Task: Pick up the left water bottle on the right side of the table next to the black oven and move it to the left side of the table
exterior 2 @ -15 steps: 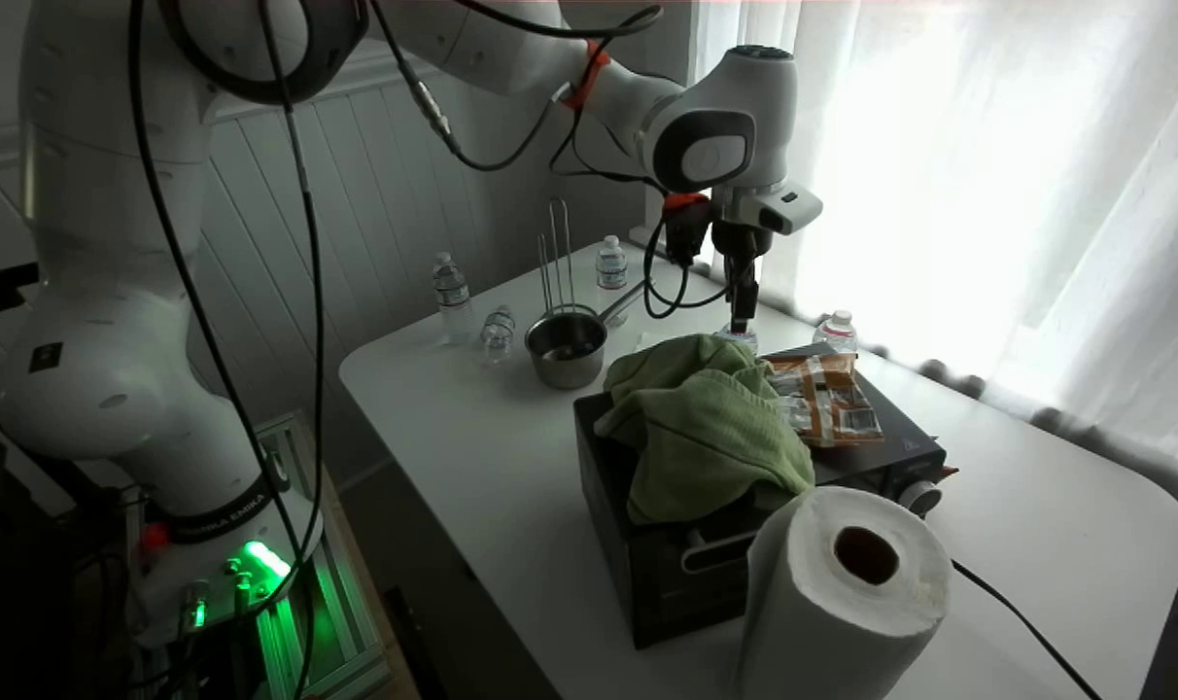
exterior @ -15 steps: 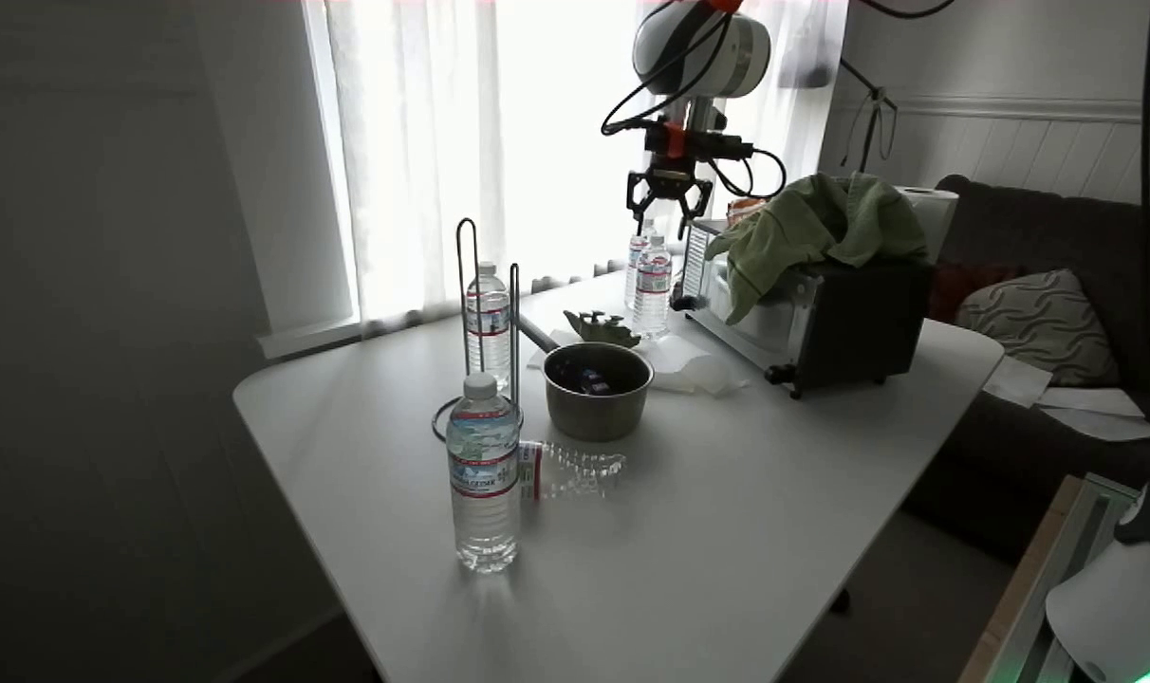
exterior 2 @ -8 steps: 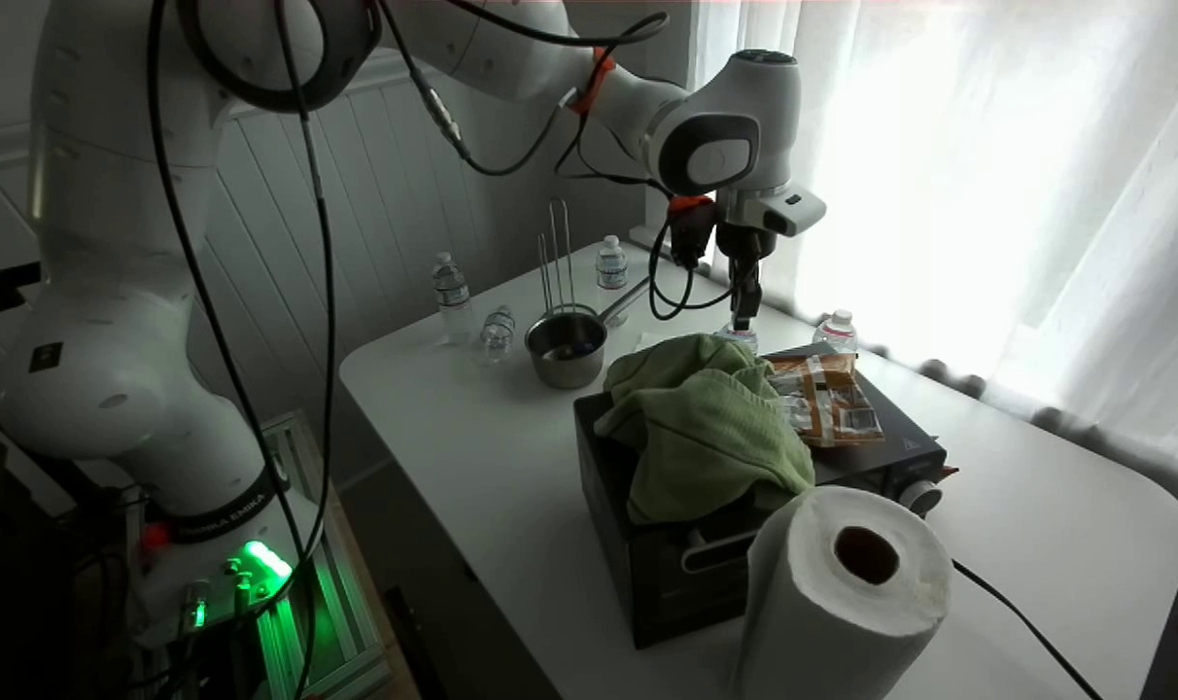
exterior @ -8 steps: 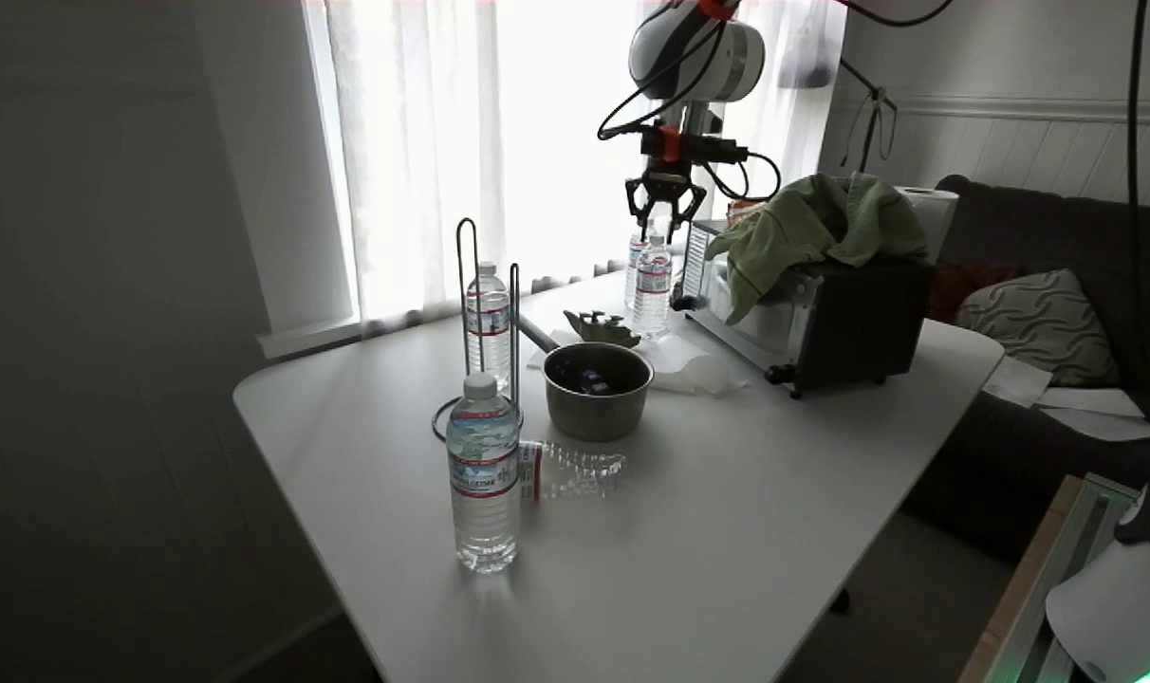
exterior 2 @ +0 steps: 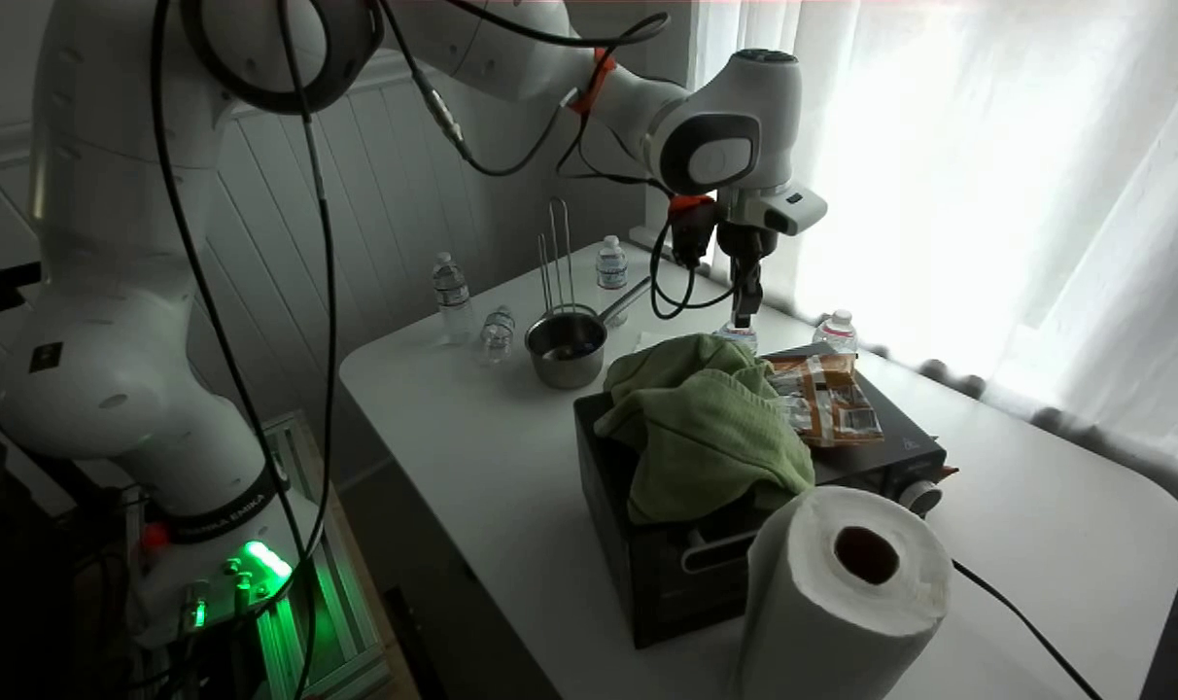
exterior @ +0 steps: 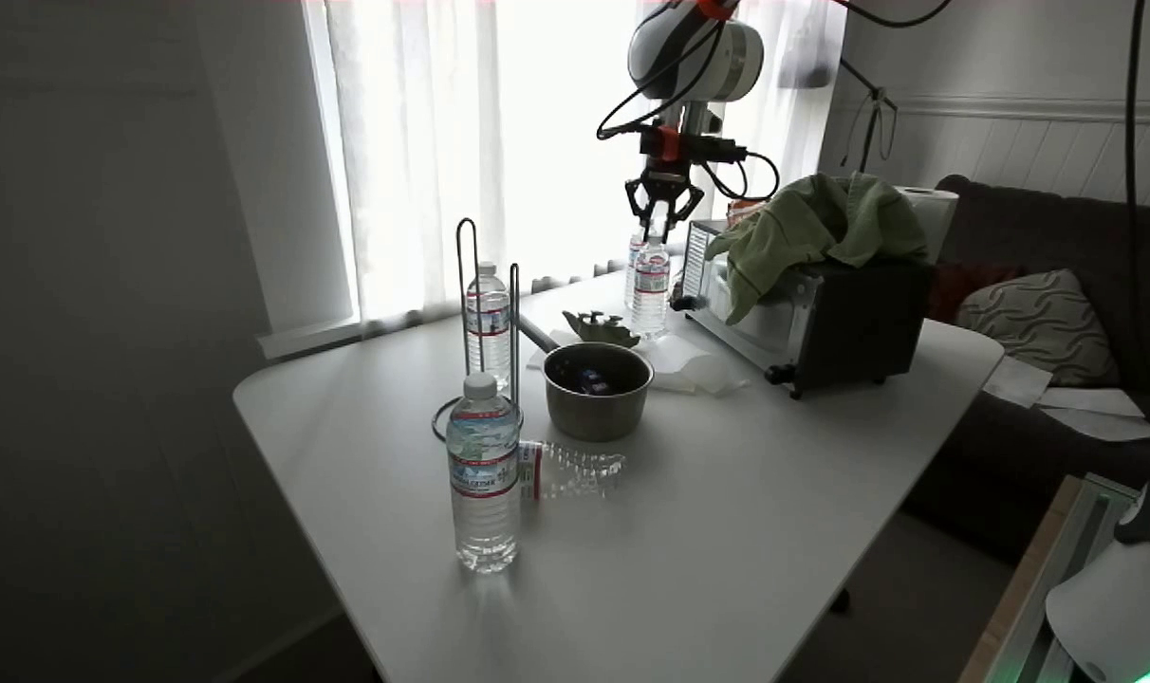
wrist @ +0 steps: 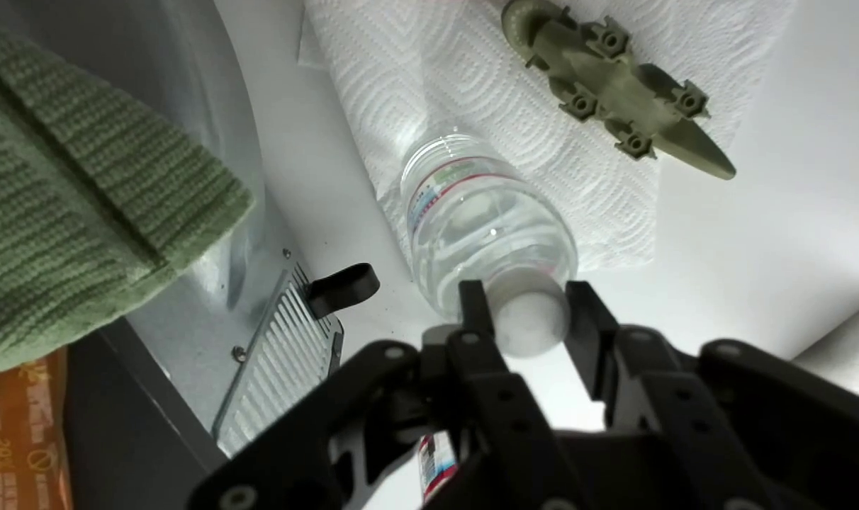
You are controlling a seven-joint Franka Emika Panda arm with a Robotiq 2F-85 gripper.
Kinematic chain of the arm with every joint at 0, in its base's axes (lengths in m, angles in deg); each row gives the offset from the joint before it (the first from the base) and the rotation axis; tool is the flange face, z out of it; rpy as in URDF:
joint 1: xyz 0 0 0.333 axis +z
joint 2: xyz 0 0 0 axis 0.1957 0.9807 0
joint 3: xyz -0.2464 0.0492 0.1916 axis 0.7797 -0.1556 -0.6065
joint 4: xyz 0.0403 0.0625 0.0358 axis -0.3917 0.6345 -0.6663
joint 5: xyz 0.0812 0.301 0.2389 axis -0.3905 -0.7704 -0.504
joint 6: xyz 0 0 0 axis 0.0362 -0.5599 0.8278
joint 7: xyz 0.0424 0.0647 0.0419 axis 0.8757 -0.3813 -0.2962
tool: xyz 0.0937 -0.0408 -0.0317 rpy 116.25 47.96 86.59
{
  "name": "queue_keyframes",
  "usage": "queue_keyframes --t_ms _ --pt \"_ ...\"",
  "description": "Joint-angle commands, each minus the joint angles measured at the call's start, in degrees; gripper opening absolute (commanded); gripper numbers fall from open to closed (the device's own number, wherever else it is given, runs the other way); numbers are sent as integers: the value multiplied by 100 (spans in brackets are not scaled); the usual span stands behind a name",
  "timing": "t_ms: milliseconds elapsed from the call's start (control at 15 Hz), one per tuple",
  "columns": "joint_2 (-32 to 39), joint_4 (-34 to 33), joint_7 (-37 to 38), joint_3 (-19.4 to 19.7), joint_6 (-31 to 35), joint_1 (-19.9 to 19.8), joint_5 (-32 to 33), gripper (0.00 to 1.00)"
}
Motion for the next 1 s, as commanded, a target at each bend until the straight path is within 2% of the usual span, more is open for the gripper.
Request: queue_keyframes --t_ms 0,400,667,933 --pt "53 -104 75 23 -4 29 -25 11" --pt "-1032 478 538 219 -44 585 672 11" --pt "-1797 667 1151 300 -74 1010 1480 11" --pt "-2704 946 1441 -67 -1062 1197 1822 11"
